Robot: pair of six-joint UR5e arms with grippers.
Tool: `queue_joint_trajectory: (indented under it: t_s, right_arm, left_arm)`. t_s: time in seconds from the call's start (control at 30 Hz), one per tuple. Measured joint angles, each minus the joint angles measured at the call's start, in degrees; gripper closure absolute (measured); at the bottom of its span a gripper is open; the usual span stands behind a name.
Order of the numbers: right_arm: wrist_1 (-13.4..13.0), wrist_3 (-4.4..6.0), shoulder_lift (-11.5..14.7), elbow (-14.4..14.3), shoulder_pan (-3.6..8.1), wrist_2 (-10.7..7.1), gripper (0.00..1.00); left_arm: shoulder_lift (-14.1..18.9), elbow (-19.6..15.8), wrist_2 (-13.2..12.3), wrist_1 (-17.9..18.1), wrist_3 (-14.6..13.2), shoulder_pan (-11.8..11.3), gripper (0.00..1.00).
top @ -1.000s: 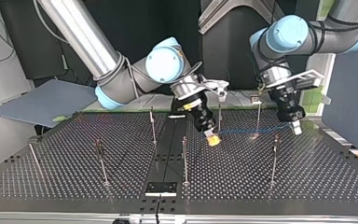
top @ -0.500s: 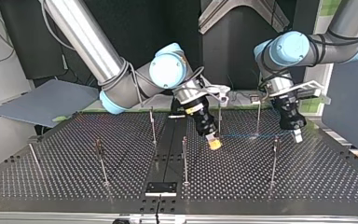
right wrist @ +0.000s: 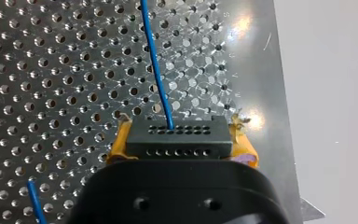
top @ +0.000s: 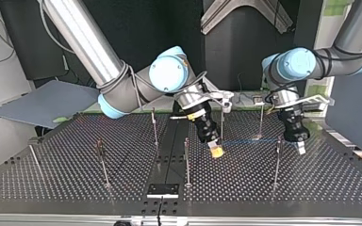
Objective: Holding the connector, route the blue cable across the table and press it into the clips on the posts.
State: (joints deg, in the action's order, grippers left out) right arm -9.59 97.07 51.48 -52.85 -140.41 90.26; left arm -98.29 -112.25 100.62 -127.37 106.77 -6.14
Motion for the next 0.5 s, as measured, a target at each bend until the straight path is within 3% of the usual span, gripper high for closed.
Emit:
queue_joint_trajectory:
  t_s: [0.5]
  right_arm:
    - [1.35,-0.19,-0.2,3.9,0.97,1.08,1.0]
  left_arm:
    - [-1.29,2.85,-2.56,0.95,2.26,-1.57,1.0]
